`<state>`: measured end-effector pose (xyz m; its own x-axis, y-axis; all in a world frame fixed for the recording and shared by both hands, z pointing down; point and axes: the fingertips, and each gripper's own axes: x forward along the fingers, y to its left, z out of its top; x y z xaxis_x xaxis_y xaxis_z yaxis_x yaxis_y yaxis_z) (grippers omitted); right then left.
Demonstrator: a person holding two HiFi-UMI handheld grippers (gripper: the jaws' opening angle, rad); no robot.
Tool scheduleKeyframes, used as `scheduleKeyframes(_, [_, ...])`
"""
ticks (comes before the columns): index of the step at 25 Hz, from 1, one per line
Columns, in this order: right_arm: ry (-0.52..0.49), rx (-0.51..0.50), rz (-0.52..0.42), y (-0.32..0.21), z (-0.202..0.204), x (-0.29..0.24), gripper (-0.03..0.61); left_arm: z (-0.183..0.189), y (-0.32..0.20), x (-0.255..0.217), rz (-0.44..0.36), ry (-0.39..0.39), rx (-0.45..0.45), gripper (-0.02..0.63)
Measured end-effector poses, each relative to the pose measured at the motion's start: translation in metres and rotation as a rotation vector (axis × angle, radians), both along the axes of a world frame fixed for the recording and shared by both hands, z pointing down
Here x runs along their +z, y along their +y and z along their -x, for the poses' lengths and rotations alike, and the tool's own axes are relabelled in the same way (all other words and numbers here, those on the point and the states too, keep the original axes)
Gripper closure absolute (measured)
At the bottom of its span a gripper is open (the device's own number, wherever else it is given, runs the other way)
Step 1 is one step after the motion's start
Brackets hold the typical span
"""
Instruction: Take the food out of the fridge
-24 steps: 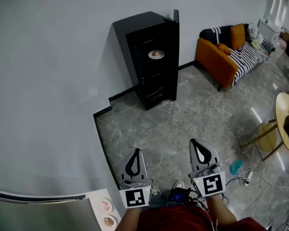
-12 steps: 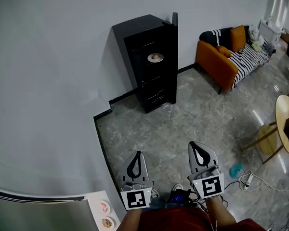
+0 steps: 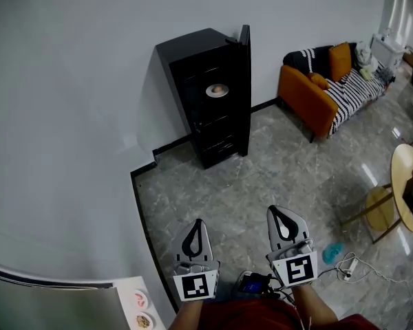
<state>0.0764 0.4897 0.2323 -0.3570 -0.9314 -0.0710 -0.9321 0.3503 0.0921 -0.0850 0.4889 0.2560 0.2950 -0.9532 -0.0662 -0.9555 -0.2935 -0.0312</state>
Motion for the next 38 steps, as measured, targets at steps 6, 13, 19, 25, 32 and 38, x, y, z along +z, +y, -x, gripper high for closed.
scheduleKeyframes(6, [0.005, 0.016, 0.015, -0.017, -0.022, 0.006, 0.558, -0.021, -0.017, 0.002, -0.003, 0.008, 0.014, 0.600])
scheduleKeyframes(13, [0.012, 0.029, 0.015, -0.059, -0.020, 0.011, 0.558, -0.020, -0.060, 0.006, -0.016, 0.005, 0.030, 0.600])
scheduleKeyframes(19, [0.024, 0.030, 0.028, -0.113, -0.001, 0.012, 0.557, -0.007, -0.115, 0.002, -0.029, 0.010, 0.046, 0.600])
scheduleKeyframes(25, [0.023, 0.042, 0.049, -0.162, 0.017, 0.013, 0.557, 0.006, -0.163, -0.001, -0.021, 0.014, 0.066, 0.600])
scheduleKeyframes(32, [0.037, 0.058, 0.077, -0.212, 0.043, 0.014, 0.557, 0.031, -0.215, -0.001, -0.006, 0.028, 0.077, 0.600])
scheduleKeyframes(38, [0.073, 0.089, 0.131, -0.250, 0.063, 0.017, 0.558, 0.052, -0.254, -0.001, -0.004, 0.022, 0.104, 0.600])
